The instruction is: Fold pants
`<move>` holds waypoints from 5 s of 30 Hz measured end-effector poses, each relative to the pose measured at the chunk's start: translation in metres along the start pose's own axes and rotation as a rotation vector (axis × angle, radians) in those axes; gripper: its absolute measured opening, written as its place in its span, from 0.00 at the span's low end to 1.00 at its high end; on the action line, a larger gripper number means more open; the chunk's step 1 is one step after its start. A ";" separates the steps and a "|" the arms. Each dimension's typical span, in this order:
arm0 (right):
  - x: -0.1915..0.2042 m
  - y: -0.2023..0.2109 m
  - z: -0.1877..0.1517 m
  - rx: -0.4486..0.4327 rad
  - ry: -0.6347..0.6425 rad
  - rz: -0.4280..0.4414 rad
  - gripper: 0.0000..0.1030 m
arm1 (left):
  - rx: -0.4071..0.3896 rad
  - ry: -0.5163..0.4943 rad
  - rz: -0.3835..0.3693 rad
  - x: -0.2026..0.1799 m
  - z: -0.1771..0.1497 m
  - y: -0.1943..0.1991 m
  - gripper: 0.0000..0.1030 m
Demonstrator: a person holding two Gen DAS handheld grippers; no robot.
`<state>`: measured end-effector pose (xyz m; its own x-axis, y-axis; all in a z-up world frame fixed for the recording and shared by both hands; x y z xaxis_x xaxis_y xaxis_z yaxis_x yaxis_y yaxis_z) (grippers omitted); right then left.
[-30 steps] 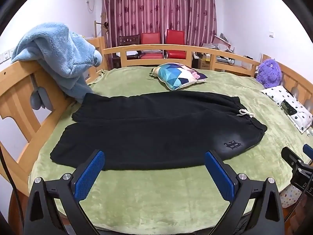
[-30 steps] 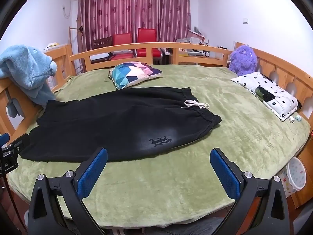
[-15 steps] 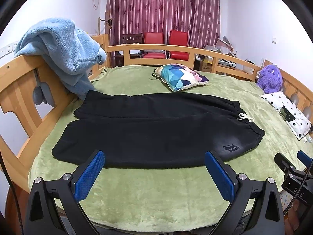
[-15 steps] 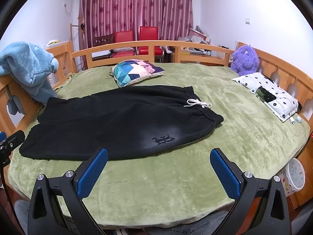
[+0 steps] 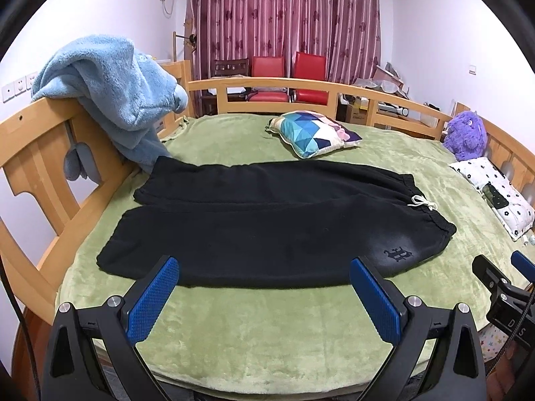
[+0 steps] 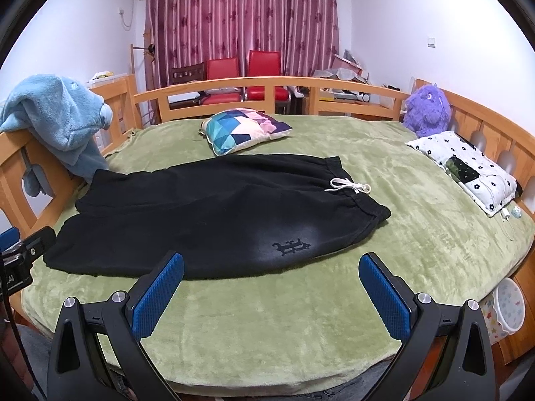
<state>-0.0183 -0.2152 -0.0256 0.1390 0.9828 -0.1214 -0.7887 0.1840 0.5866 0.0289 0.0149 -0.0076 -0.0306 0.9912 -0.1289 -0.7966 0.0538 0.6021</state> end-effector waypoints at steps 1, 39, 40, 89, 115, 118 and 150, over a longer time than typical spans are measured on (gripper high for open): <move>0.000 0.000 0.001 -0.003 -0.005 -0.002 1.00 | -0.002 0.001 0.002 0.000 0.000 0.001 1.00; -0.008 0.000 0.028 0.004 -0.049 0.001 1.00 | -0.012 -0.007 -0.006 -0.010 0.014 -0.003 1.00; -0.009 -0.002 0.028 0.003 -0.057 0.006 1.00 | -0.010 0.001 -0.002 -0.009 0.014 -0.004 1.00; -0.068 -0.287 -0.077 0.473 -0.258 0.009 0.74 | 0.432 0.371 0.163 0.161 -0.077 -0.281 0.95; -0.063 -0.299 -0.065 0.386 -0.263 0.081 0.42 | 0.384 0.400 0.240 0.170 -0.073 -0.282 0.56; -0.057 -0.296 -0.056 0.343 -0.230 0.094 0.17 | 0.382 0.405 0.215 0.174 -0.062 -0.283 0.18; 0.003 -0.443 0.194 0.066 0.055 0.140 0.00 | 0.011 0.166 0.134 0.079 0.181 -0.435 0.16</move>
<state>0.4480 -0.2914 -0.1301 -0.0040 0.9970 -0.0773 -0.7567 0.0475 0.6521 0.4824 0.0914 -0.1368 -0.2353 0.9560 -0.1751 -0.7723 -0.0745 0.6309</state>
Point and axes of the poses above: each gripper's, at about its wrist camera, not at the fingertips, and y roughly against the way its jaws point, x to its left, z to its top, the point moved 4 cm from there along -y, roughly the way its jaws point, and after that the axes turned 8 degrees about y, right-handed, at the moved point
